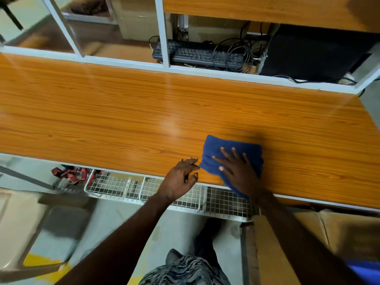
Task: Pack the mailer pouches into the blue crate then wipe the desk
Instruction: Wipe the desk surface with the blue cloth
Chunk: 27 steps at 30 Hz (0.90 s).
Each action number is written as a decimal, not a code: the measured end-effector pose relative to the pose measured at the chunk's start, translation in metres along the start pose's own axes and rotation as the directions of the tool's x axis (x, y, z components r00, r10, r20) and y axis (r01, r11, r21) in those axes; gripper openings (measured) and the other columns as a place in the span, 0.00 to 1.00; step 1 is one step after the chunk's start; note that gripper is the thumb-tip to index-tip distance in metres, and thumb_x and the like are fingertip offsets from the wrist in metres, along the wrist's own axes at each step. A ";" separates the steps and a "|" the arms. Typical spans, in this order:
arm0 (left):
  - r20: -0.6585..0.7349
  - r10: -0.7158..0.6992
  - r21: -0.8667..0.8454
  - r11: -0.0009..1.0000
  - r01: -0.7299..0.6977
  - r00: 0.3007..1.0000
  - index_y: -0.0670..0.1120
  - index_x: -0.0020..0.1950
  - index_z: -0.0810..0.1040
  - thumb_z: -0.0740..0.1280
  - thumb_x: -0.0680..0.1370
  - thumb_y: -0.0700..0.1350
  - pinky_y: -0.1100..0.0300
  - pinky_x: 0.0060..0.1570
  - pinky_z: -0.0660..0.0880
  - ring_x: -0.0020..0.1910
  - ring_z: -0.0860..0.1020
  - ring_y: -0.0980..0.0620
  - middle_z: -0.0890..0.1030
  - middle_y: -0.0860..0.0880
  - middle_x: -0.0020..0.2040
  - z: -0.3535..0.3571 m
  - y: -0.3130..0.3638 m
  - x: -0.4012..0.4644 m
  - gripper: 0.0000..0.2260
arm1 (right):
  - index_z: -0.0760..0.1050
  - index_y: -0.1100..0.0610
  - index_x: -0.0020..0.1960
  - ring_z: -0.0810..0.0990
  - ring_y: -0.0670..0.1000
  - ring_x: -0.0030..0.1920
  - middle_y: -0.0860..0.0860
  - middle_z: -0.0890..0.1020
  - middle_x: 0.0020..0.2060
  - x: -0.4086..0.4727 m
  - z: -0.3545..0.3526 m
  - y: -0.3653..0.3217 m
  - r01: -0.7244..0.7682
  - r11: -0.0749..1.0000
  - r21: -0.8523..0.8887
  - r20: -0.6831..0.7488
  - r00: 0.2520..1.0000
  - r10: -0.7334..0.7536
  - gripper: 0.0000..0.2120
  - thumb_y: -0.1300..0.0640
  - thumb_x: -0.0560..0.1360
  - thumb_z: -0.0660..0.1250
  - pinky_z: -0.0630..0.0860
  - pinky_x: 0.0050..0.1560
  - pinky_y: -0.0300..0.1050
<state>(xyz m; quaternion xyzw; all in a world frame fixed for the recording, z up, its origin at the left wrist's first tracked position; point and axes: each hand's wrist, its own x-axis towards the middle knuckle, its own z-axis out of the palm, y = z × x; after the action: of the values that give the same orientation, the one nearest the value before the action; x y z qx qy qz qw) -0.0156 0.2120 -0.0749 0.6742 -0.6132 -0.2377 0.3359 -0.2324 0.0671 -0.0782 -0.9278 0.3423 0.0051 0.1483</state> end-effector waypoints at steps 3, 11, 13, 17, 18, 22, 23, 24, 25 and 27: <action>-0.006 0.000 -0.002 1.000 0.000 1.000 0.43 0.63 0.81 0.62 0.79 0.47 0.52 0.77 0.57 0.72 0.70 0.51 0.75 0.47 0.71 0.001 0.000 0.000 0.17 | 0.59 0.36 0.75 0.49 0.59 0.80 0.47 0.56 0.79 0.018 -0.003 0.015 -0.170 0.984 0.061 -0.101 0.979 0.175 0.21 0.44 0.82 0.51 0.49 0.73 0.70; -0.013 0.006 0.095 0.995 -0.004 1.000 0.44 0.66 0.78 0.61 0.80 0.46 0.49 0.71 0.66 0.70 0.71 0.46 0.76 0.45 0.68 0.003 0.003 0.009 0.17 | 0.58 0.40 0.78 0.47 0.60 0.80 0.47 0.52 0.80 0.035 0.009 -0.042 -0.120 0.992 -0.030 -0.058 0.991 0.118 0.24 0.40 0.83 0.45 0.47 0.74 0.70; 0.000 0.014 0.099 0.995 -0.014 1.000 0.44 0.67 0.77 0.62 0.81 0.44 0.50 0.71 0.67 0.71 0.70 0.46 0.76 0.45 0.69 -0.001 0.002 0.011 0.16 | 0.60 0.42 0.77 0.47 0.57 0.80 0.46 0.53 0.80 0.018 0.007 -0.024 -0.014 1.000 -0.014 -0.026 1.000 0.014 0.26 0.40 0.82 0.44 0.50 0.73 0.69; -0.010 0.005 0.120 0.993 -0.004 1.000 0.44 0.67 0.78 0.64 0.81 0.43 0.53 0.74 0.62 0.75 0.65 0.49 0.73 0.48 0.72 0.001 -0.001 0.010 0.15 | 0.61 0.40 0.76 0.50 0.60 0.79 0.48 0.57 0.79 0.038 -0.002 0.011 -0.177 0.983 0.052 -0.127 0.975 0.182 0.21 0.46 0.84 0.53 0.51 0.73 0.71; -0.023 0.006 0.124 0.992 -0.003 1.000 0.45 0.67 0.78 0.64 0.81 0.43 0.53 0.74 0.62 0.75 0.66 0.50 0.73 0.48 0.72 0.002 -0.001 0.011 0.14 | 0.61 0.40 0.76 0.50 0.61 0.79 0.49 0.57 0.79 0.051 -0.004 0.008 -0.264 0.962 0.073 -0.151 0.950 0.272 0.21 0.46 0.84 0.54 0.50 0.73 0.71; -0.049 -0.020 0.132 0.991 0.026 0.999 0.46 0.66 0.78 0.64 0.81 0.44 0.53 0.73 0.64 0.74 0.66 0.50 0.72 0.47 0.73 0.005 0.002 0.023 0.14 | 0.57 0.39 0.78 0.46 0.61 0.79 0.49 0.53 0.80 0.084 -0.005 -0.028 -0.295 0.953 0.065 -0.097 0.949 0.300 0.22 0.44 0.84 0.51 0.45 0.74 0.70; -0.055 -0.029 0.135 0.990 0.036 0.998 0.46 0.66 0.78 0.64 0.81 0.44 0.53 0.71 0.66 0.74 0.67 0.49 0.72 0.47 0.73 0.005 0.003 0.027 0.14 | 0.56 0.40 0.78 0.45 0.60 0.80 0.48 0.51 0.80 0.079 -0.002 -0.031 -0.230 0.972 0.038 -0.073 0.970 0.232 0.22 0.44 0.84 0.50 0.44 0.74 0.69; -0.063 -0.036 0.141 0.989 0.045 0.997 0.46 0.66 0.78 0.64 0.81 0.44 0.53 0.69 0.68 0.73 0.68 0.48 0.72 0.46 0.72 0.004 0.004 0.031 0.14 | 0.56 0.40 0.78 0.45 0.59 0.80 0.47 0.50 0.80 0.071 -0.001 -0.030 -0.164 0.986 0.009 -0.060 0.985 0.164 0.22 0.43 0.84 0.48 0.45 0.75 0.68; -0.067 -0.039 0.150 0.987 0.049 0.997 0.46 0.66 0.78 0.65 0.81 0.44 0.53 0.68 0.70 0.72 0.69 0.47 0.72 0.46 0.72 0.003 0.005 0.036 0.14 | 0.56 0.40 0.78 0.45 0.58 0.80 0.46 0.50 0.80 0.060 0.000 -0.023 -0.111 0.994 -0.010 -0.055 0.992 0.110 0.23 0.41 0.84 0.45 0.47 0.75 0.68; -0.055 -0.035 0.177 0.983 0.044 0.998 0.45 0.66 0.78 0.65 0.81 0.44 0.54 0.67 0.69 0.73 0.69 0.46 0.72 0.45 0.72 0.002 0.005 0.042 0.14 | 0.57 0.40 0.78 0.48 0.58 0.80 0.46 0.52 0.80 0.046 -0.003 -0.003 -0.085 0.996 -0.022 -0.056 0.995 0.084 0.27 0.38 0.82 0.39 0.51 0.74 0.68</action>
<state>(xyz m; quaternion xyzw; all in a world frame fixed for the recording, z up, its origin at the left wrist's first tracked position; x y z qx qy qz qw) -0.0146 0.1702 -0.0689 0.7195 -0.6097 -0.1713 0.2852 -0.1960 0.0390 -0.0794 -0.9140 0.3852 -0.0101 0.1272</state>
